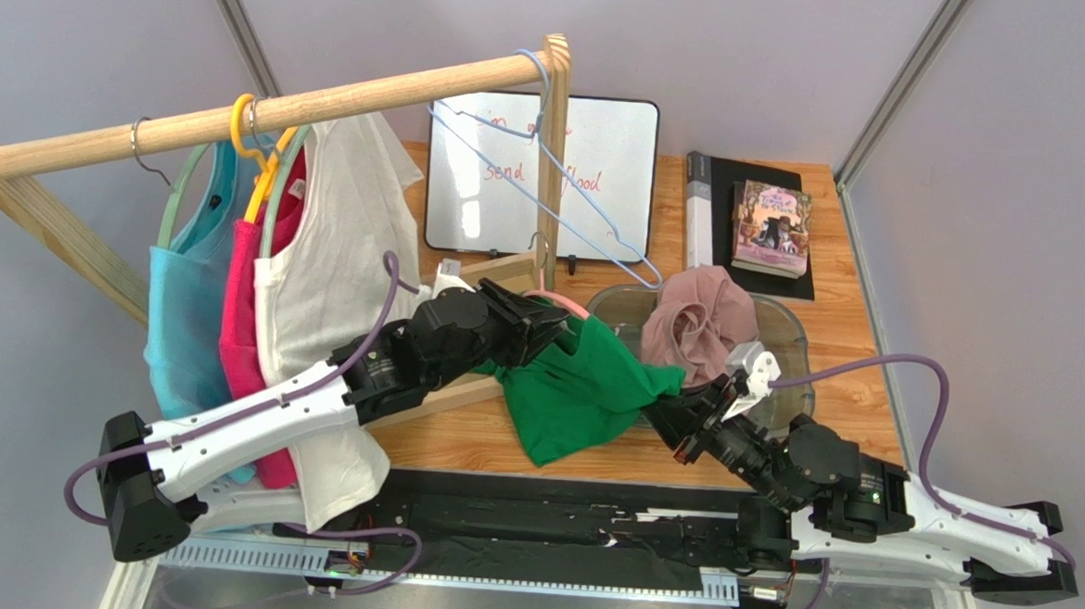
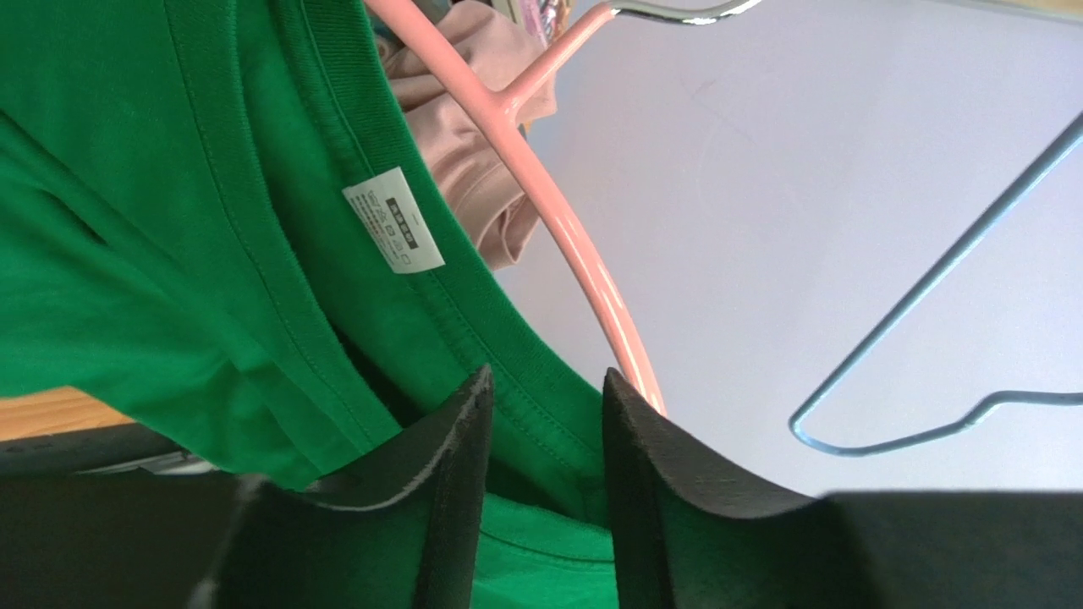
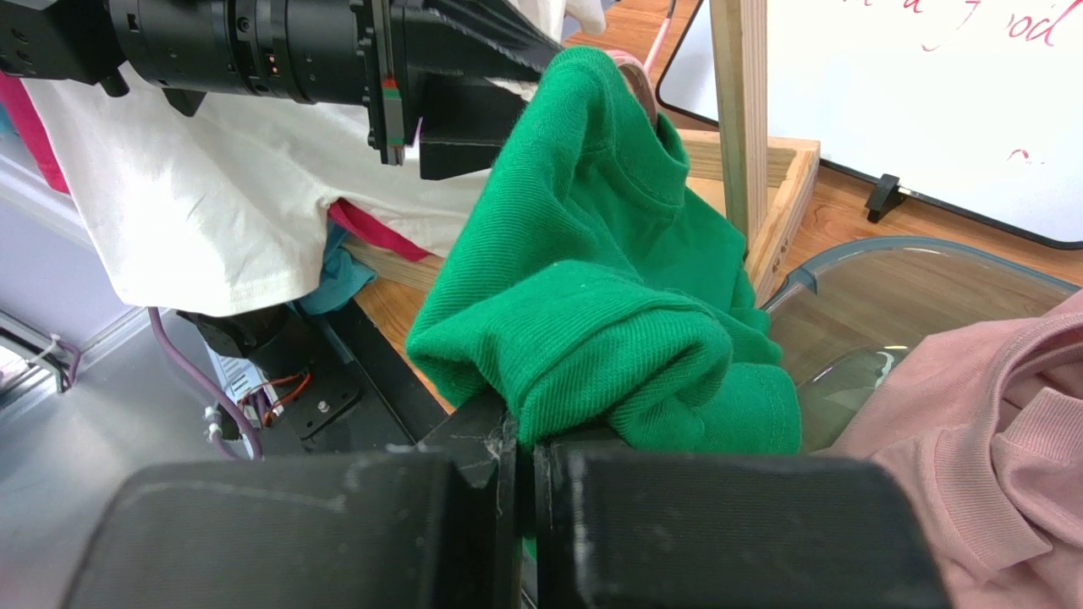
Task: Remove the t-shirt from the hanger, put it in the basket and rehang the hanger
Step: Grab a hanger with a tshirt on it with the left arm
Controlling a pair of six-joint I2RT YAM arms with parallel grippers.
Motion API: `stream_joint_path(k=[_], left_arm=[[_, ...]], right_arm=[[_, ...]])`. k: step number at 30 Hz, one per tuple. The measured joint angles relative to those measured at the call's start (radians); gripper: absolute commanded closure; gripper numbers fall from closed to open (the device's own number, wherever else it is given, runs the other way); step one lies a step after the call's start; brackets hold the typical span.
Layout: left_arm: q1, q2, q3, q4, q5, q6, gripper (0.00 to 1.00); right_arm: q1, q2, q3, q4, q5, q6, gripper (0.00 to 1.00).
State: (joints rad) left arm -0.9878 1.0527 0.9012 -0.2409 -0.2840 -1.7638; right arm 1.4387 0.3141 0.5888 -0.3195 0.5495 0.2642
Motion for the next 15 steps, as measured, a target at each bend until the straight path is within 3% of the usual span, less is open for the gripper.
stream_joint_path(k=[5,8,15], left_arm=[[0.000,-0.039,-0.006,0.009,-0.013,-0.006,0.43],[-0.002,-0.064,-0.006,0.008,-0.032,-0.008,0.40],[-0.007,-0.001,0.062,0.009,-0.076,-0.055,0.49]], right_arm=[[0.000,0.000,0.000,-0.008,-0.013,-0.001,1.00],[0.000,0.000,0.000,-0.014,-0.025,-0.004,1.00],[0.000,0.007,0.001,-0.016,-0.053,-0.003,1.00]])
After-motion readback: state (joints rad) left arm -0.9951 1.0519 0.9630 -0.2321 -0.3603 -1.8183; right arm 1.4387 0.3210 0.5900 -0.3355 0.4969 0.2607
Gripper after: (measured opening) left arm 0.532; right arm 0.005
